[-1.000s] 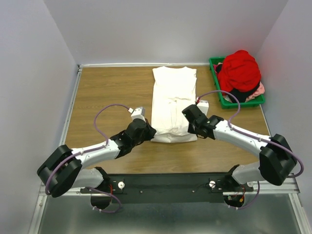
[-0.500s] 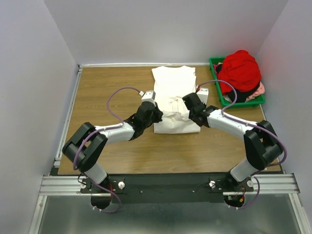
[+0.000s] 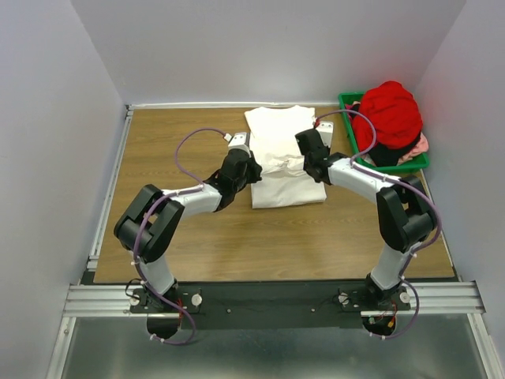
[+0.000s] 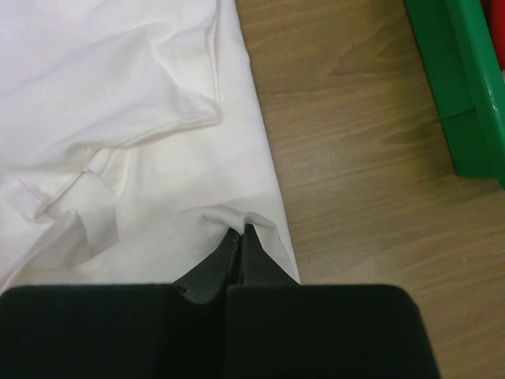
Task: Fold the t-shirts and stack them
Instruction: Fold the tshirt
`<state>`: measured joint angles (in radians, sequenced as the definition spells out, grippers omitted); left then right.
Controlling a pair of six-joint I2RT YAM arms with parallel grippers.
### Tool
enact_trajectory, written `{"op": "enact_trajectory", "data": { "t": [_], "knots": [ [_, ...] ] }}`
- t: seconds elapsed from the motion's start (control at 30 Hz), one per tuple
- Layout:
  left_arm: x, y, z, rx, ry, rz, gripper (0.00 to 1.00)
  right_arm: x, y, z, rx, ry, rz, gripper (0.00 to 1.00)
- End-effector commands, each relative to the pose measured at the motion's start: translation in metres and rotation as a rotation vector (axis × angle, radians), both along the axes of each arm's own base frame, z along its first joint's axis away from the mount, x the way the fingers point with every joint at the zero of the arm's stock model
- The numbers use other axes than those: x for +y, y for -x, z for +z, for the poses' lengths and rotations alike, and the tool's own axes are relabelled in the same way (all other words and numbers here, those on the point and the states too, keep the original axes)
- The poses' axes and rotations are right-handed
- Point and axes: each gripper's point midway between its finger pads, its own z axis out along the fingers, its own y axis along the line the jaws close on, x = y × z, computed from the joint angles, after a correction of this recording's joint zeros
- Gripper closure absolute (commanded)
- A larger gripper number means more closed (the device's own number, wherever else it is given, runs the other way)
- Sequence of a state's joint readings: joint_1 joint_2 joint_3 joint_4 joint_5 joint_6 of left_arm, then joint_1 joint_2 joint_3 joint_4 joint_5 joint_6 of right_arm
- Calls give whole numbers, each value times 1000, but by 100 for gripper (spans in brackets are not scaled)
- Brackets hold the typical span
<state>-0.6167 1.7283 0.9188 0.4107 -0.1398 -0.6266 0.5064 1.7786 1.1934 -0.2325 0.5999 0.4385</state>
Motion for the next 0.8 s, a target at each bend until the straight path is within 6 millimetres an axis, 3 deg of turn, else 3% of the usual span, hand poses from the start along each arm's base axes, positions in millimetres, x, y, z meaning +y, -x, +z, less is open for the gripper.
{"op": "enact_trajectory", "data": {
  "t": [0.0, 0.47, 0.5, 0.57, 0.6, 0.7, 0.77],
  "knots": [
    [2, -11, -5, -5, -6, -5, 100, -3, -22, 6, -35, 23, -8, 100],
    [17, -35, -24, 22, -7, 51, 100, -4, -49, -13, 1, 40, 4, 99],
    [17, -39, -20, 13, -1, 54, 93, -2, -50, -12, 1, 37, 14, 96],
    [21, -45, -13, 1, 7, 68, 72, 0, -56, -3, -12, 31, 30, 67],
    [23, -48, -8, -3, 6, 76, 53, 2, -57, 2, -20, 22, 37, 43],
    [28, -54, 13, -37, -2, 96, 39, 1, -57, 30, -69, 6, 46, 17],
    [31, -53, 26, -64, -12, 99, 37, 0, -53, 54, -111, -6, 54, 12]
  ]
}}
